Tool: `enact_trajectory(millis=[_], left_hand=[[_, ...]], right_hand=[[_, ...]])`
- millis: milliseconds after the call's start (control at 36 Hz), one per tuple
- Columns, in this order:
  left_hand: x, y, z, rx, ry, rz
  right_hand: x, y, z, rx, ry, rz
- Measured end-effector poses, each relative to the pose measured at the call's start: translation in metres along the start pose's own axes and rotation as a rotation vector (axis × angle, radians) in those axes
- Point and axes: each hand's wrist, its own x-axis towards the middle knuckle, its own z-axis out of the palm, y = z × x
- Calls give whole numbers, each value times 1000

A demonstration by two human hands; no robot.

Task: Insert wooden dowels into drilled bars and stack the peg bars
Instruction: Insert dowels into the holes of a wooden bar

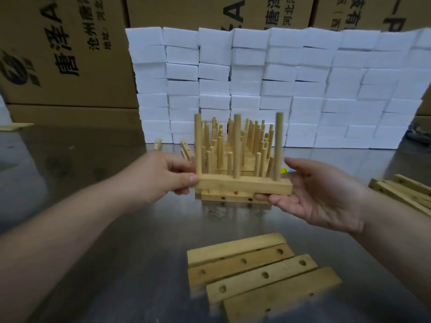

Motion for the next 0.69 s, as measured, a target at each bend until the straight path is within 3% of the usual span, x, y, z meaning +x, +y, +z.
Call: enact_trajectory(millis=[111,222,500,694], left_hand=[[-1,-26,23,-13,44,-94],[6,-38,41,-14,47,-134],[24,-44,61,226,35,-152],[25,-50,63,407,154,-88]], right_hand=[[-4,20,-12,-12,302,-127],[-7,31,-14,-184,452,-196],[-3,40,-8,-451,534,-271],[3,42,-15,-487,537,-309]])
